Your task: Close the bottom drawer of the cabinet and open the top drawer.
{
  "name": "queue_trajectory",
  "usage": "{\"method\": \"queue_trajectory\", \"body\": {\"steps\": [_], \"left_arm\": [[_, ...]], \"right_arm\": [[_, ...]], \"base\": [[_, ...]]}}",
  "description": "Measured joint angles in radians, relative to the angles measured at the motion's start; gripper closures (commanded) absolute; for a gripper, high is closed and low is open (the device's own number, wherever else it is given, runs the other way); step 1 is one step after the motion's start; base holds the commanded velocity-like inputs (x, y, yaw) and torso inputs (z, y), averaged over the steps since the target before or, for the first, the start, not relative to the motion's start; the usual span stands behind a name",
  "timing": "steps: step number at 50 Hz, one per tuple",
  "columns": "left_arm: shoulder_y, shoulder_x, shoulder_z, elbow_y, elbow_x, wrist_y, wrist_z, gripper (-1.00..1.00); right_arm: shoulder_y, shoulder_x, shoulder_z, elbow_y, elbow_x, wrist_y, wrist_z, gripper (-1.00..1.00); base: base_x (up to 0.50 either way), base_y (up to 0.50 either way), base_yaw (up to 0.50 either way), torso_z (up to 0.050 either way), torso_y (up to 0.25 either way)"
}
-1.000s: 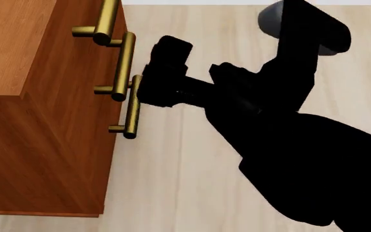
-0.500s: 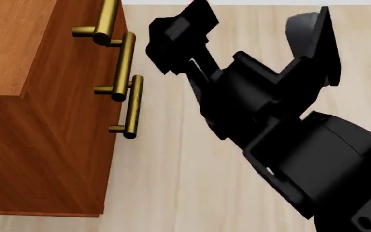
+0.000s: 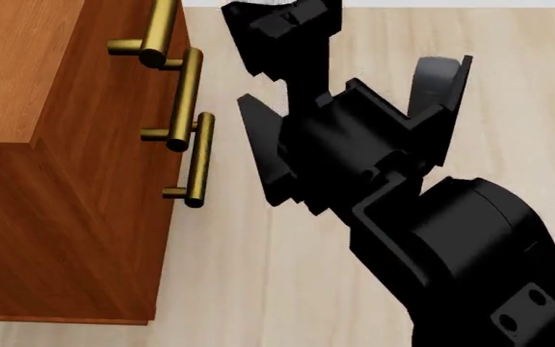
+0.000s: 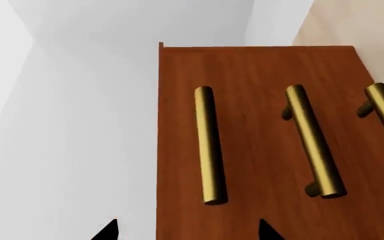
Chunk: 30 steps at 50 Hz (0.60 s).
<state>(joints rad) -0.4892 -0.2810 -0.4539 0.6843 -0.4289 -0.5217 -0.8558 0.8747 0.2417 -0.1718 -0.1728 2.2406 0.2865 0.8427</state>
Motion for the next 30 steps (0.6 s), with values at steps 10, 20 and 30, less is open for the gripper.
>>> {"method": "queue_trajectory", "body": {"steps": [10, 20, 30], "left_arm": [[0.001, -0.002, 0.002, 0.0, -0.002, 0.002, -0.003, -1.0], [0.002, -0.003, 0.003, 0.001, -0.004, 0.004, -0.006, -1.0], [0.003, -0.005, 0.002, 0.001, -0.009, 0.006, -0.008, -1.0]], "right_arm": [[0.028, -0.013, -0.043, 0.085, 0.019, 0.037, -0.029, -1.0], [0.074, -0.025, -0.087, 0.174, 0.025, 0.078, -0.064, -1.0], [0.136, -0.043, -0.126, 0.275, 0.019, 0.105, -0.101, -1.0]], "base": [[0.0, 0.0, 0.0, 0.0, 0.0], [0.0, 0.0, 0.0, 0.0, 0.0], [0.0, 0.0, 0.0, 0.0, 0.0]]}}
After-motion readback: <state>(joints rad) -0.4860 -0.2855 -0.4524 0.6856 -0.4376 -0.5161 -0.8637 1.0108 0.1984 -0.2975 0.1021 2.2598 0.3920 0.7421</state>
